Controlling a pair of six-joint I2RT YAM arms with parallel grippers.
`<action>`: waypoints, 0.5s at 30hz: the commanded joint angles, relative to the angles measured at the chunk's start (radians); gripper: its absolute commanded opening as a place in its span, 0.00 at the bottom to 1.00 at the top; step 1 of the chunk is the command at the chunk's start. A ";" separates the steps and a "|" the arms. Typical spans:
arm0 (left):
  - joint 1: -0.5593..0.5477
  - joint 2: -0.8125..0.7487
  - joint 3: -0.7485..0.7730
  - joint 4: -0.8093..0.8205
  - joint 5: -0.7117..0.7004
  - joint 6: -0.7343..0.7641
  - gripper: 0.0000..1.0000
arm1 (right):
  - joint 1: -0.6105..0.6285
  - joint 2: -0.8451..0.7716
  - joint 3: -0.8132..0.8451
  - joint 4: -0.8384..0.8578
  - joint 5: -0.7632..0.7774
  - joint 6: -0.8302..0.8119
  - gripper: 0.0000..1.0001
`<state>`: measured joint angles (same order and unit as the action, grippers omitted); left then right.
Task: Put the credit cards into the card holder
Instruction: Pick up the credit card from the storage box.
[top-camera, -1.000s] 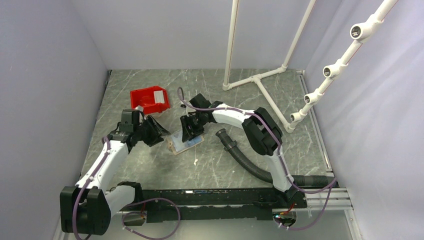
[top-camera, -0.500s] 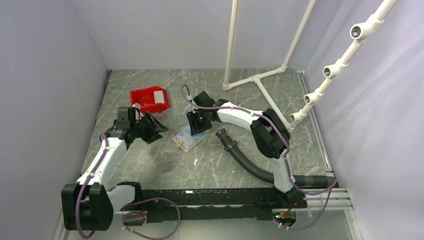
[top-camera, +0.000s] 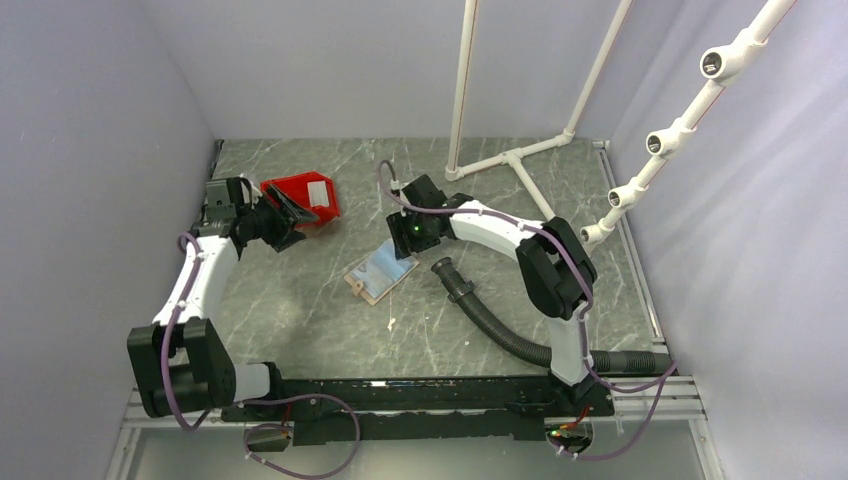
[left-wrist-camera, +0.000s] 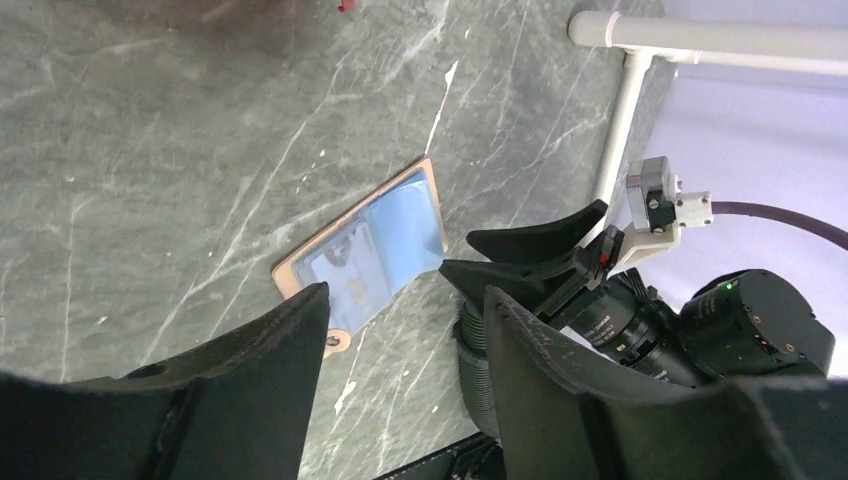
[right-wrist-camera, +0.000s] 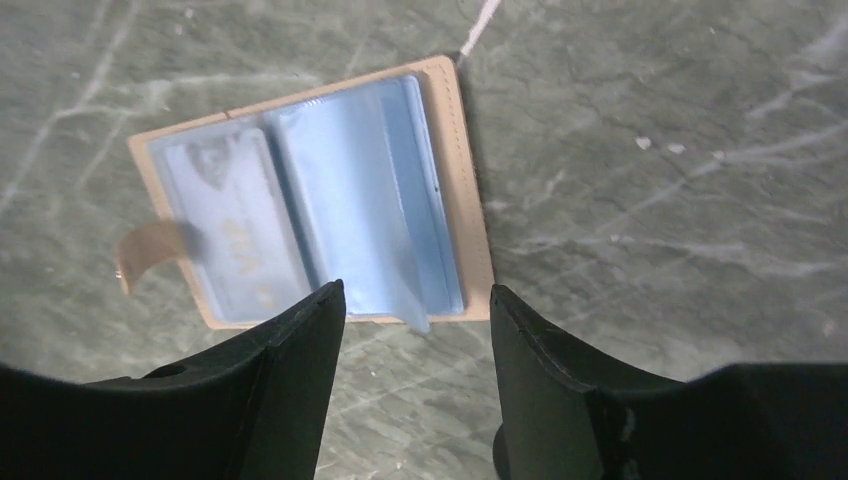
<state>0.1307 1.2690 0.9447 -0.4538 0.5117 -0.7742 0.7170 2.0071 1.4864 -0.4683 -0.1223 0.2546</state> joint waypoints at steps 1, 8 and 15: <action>0.017 0.063 0.082 0.039 0.076 0.020 0.70 | -0.049 0.034 0.030 0.100 -0.219 0.027 0.58; 0.035 0.201 0.240 -0.060 0.113 0.122 0.95 | -0.054 0.062 -0.044 0.207 -0.356 0.112 0.41; 0.064 0.263 0.343 -0.095 0.095 0.169 0.94 | -0.015 -0.021 -0.188 0.329 -0.471 0.257 0.33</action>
<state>0.1780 1.5059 1.2057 -0.5179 0.5873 -0.6640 0.6762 2.0628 1.3663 -0.2531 -0.4831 0.4057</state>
